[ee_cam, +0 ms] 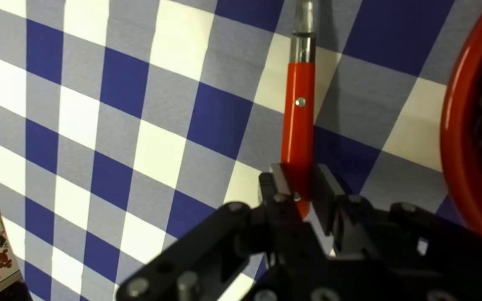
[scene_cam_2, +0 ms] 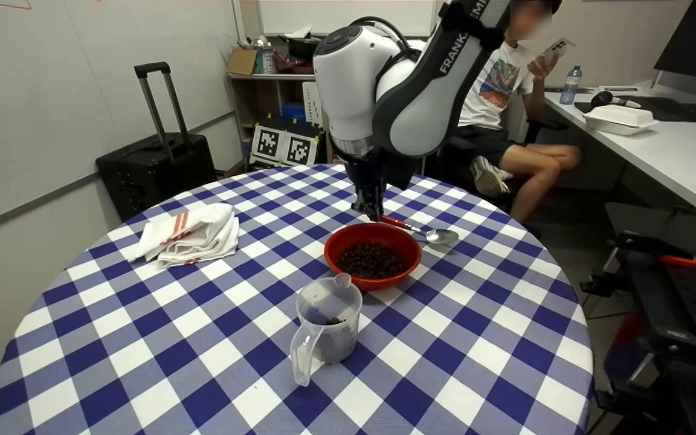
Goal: Use the spoon to place coffee beans from the red bowl into the clear jug.
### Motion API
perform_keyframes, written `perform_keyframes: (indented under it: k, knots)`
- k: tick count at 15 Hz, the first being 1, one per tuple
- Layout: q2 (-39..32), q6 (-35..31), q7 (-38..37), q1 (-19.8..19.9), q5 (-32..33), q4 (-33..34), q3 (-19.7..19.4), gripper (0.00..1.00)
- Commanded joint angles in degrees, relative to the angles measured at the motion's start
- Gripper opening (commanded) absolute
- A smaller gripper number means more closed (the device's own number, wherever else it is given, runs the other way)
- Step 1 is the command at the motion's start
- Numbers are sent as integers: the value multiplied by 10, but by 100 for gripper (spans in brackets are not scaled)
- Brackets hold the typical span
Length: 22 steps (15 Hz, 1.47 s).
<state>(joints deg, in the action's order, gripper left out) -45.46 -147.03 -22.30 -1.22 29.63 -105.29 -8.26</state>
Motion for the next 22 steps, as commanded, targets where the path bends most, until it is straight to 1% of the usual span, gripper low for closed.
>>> perform_keyframes:
  k: [1, 4, 5, 6, 7, 8, 12, 14, 15, 19, 22]
  knots:
    - [-32, 8, 41, -16, -44, 39, -22, 5]
    - [-46, 14, 57, -16, -66, 55, -24, 5]
    - [-49, 16, 62, -17, -72, 58, -24, 15]
    - [-52, 18, 66, -17, -77, 62, -24, 44]
    - [-54, 20, 70, -16, -83, 65, -24, 46]
    - [-56, 24, 72, -15, -90, 69, -23, 51]
    - [-42, 27, 65, -13, -118, 64, -22, 83]
    - [-21, 22, 59, -7, -144, 56, -18, 95]
    - [-9, 20, 60, -3, -158, 52, -15, 100]
    - [67, 16, 74, 14, -217, 15, 1, 100]
    - [140, 29, 99, 20, -248, -31, 23, 100]
